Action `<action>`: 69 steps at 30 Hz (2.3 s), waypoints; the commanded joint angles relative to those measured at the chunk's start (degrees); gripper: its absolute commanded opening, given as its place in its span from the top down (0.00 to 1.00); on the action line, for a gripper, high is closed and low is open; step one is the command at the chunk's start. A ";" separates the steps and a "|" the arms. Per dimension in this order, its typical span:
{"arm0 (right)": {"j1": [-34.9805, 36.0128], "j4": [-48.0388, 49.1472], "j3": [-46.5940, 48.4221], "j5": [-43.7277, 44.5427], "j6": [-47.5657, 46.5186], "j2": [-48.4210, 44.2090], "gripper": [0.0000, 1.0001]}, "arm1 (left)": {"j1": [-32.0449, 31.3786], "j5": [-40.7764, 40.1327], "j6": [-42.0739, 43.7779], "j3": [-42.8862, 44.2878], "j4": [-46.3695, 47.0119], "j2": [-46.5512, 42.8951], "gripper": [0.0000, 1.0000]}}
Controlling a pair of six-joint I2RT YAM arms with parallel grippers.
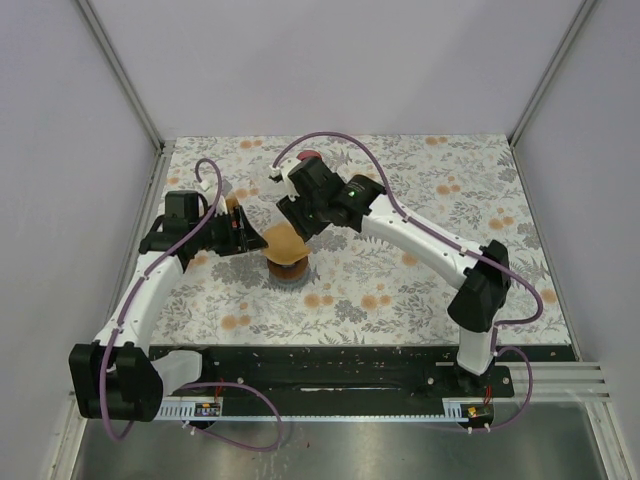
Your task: Place the coffee filter in the dripper
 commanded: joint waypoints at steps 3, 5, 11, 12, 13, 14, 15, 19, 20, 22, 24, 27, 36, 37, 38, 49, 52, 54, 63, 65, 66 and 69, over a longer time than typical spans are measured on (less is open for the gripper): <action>-2.41 6.85 -5.52 -8.06 0.30 0.79 0.45 | -0.86 -2.58 -0.17 -0.75 4.59 0.81 0.41; -2.41 7.90 -5.61 -9.12 0.12 1.85 0.45 | -1.12 -2.58 0.10 -0.92 4.85 1.25 0.43; -2.41 8.17 -5.61 -9.30 -0.14 3.96 0.45 | -1.74 -3.90 2.12 -2.15 4.50 1.43 0.45; -2.41 8.43 -5.69 -9.38 -0.05 4.22 0.45 | -1.74 -3.90 2.29 -2.33 4.50 1.52 0.46; -2.41 8.69 -5.70 -9.39 -0.14 4.31 0.45 | -1.83 -4.07 2.56 -2.51 4.50 1.52 0.47; -2.41 8.87 -5.70 -9.47 -0.05 4.58 0.45 | -1.83 -4.34 2.64 -2.51 4.50 1.61 0.47; -2.41 9.05 -5.61 -9.47 -0.05 5.01 0.45 | -2.09 -4.51 2.82 -2.42 4.50 1.78 0.48; -2.41 8.87 -4.21 -9.21 -0.14 6.94 0.45 | -3.32 -5.74 3.17 -1.72 4.85 2.22 0.49; -2.41 8.87 -3.94 -9.04 -0.05 7.30 0.45 | -3.67 -5.92 3.26 -1.46 4.94 2.22 0.49; -2.41 8.61 -3.50 -9.21 -0.05 8.00 0.46 | -4.29 -6.36 3.61 -1.02 4.94 2.40 0.49; -2.41 8.78 -3.50 -9.82 -1.71 8.27 0.49 | -4.73 -7.32 4.14 -0.75 4.94 2.57 0.49; -2.41 8.70 -3.59 -10.70 -2.07 8.62 0.52 | -4.82 -8.21 4.49 -0.75 5.11 3.01 0.49; -2.41 8.61 -3.68 -11.06 -2.69 9.15 0.63 | -5.08 -3.82 5.63 3.38 4.94 2.57 0.43; -2.41 8.61 -3.67 -11.14 -2.69 9.15 0.65 | -5.34 -3.20 5.55 3.12 5.20 2.84 0.42; -2.41 8.70 -3.67 -11.23 -2.69 9.15 0.65 | -5.52 -2.59 5.63 3.03 5.29 2.93 0.41; -2.41 9.49 -3.85 -12.11 -1.90 8.88 0.72 | -9.21 -9.61 6.43 2.33 9.42 5.21 0.35; -2.41 10.01 -4.11 -12.46 -1.64 8.80 0.74 | -9.65 -10.23 5.90 2.33 10.12 6.18 0.39; -2.32 10.10 -4.11 -12.55 -1.55 8.71 0.75 | -10.00 -10.84 5.81 2.24 10.04 6.62 0.44; -2.50 10.72 -5.17 -12.64 -1.55 8.27 0.80 | -10.09 -12.78 7.04 1.71 9.69 5.92 0.79; -2.41 10.72 -5.26 -12.37 -1.55 8.18 0.80 | -10.09 -12.95 7.39 1.45 9.60 5.65 0.91; -2.50 10.72 -5.34 -12.20 -1.63 8.09 0.80 | -10.09 -12.87 7.57 1.54 9.51 5.30 0.95; -2.41 10.98 -5.52 -12.20 -1.72 8.01 0.81 | -10.26 -12.87 7.83 1.97 9.42 5.39 0.98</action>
